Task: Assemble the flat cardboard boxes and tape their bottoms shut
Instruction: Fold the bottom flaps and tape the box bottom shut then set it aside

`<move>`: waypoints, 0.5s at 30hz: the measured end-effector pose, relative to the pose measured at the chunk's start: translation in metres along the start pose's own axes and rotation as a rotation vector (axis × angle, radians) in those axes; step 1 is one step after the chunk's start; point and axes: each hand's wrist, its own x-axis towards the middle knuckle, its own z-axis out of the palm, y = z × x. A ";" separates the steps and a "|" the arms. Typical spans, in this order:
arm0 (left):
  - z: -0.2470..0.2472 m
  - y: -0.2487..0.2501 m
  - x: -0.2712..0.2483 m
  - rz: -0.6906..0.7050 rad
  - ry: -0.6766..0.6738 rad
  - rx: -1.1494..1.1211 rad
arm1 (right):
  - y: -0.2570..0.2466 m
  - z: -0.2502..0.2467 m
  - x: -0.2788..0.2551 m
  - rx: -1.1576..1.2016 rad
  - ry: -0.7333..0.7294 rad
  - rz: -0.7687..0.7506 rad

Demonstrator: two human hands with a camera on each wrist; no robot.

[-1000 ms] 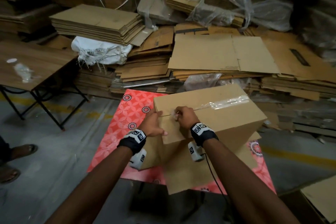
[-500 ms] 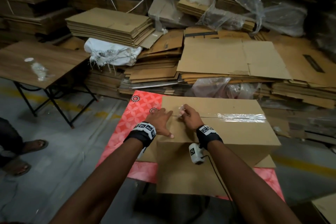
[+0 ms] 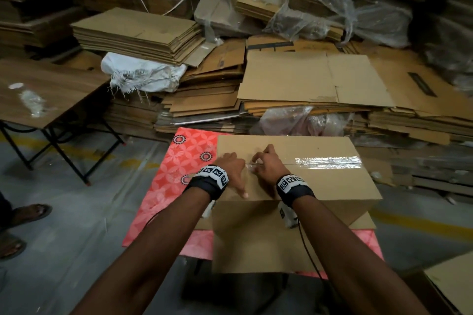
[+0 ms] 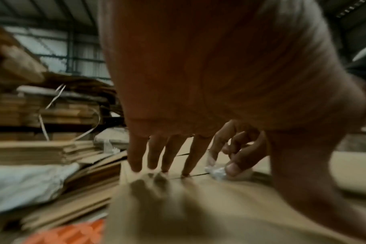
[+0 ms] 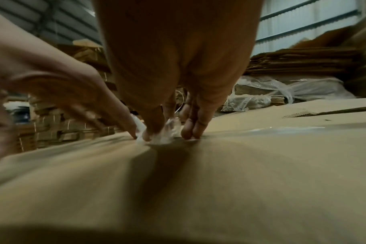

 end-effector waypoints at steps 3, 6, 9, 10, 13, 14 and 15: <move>0.006 0.010 0.002 0.004 -0.015 0.011 | 0.003 0.000 0.000 -0.079 -0.054 -0.030; 0.007 0.014 0.000 0.008 0.029 0.062 | 0.005 0.003 -0.001 -0.123 0.001 -0.070; 0.002 0.009 -0.001 0.014 0.039 0.086 | 0.007 0.004 0.001 -0.109 0.091 -0.076; 0.000 0.005 -0.002 0.014 0.037 0.084 | 0.007 0.002 0.001 -0.058 0.135 -0.058; -0.006 -0.012 -0.002 -0.025 0.015 0.051 | 0.012 -0.003 -0.004 0.319 0.210 0.022; -0.010 -0.017 -0.003 -0.043 -0.003 0.046 | 0.012 -0.003 -0.008 0.490 0.179 0.059; -0.014 -0.021 -0.003 -0.057 -0.017 0.042 | 0.011 -0.003 -0.010 0.651 0.137 0.081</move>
